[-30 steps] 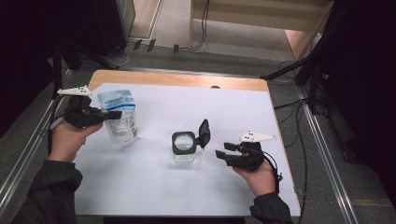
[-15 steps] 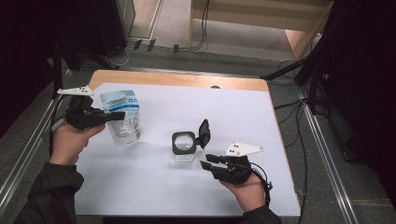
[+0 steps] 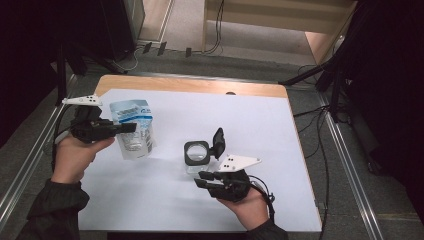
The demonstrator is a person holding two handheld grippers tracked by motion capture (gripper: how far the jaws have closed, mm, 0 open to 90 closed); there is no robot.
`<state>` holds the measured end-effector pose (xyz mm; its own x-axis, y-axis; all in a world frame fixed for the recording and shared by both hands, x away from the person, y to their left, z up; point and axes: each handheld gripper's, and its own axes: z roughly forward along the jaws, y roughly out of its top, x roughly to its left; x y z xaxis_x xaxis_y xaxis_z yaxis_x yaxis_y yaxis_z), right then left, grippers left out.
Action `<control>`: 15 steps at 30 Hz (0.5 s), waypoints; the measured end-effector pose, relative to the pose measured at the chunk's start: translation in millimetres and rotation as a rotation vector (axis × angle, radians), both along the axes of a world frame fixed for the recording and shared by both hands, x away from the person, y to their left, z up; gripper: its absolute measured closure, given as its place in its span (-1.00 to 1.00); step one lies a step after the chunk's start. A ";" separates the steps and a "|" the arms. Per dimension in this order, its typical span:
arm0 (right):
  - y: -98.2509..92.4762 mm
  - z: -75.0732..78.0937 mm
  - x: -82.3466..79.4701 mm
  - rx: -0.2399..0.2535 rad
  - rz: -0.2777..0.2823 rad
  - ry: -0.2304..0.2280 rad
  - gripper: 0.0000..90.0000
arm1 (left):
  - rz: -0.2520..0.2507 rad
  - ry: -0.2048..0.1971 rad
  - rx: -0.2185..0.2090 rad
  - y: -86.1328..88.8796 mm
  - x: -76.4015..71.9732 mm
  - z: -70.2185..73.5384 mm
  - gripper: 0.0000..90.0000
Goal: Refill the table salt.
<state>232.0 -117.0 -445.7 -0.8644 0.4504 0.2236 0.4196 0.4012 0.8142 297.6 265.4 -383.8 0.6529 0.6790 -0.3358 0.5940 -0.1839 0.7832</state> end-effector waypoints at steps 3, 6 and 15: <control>10.3 0.4 0.3 0.007 0.021 -0.008 0.60 | -0.006 0.002 0.003 -2.7 -4.2 1.7 1.00; 23.3 -1.8 4.1 0.009 0.042 -0.019 0.58 | -0.006 -0.007 0.020 -5.7 -9.7 6.2 1.00; 62.0 -5.3 15.0 0.010 0.062 0.002 0.61 | 0.005 -0.008 0.023 -6.9 -20.7 12.3 1.00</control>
<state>247.0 -55.0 -451.1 -0.8898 0.3940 0.2301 0.3964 0.4178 0.8175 276.8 258.5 -371.5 0.6519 0.6900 -0.3146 0.5888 -0.1990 0.7834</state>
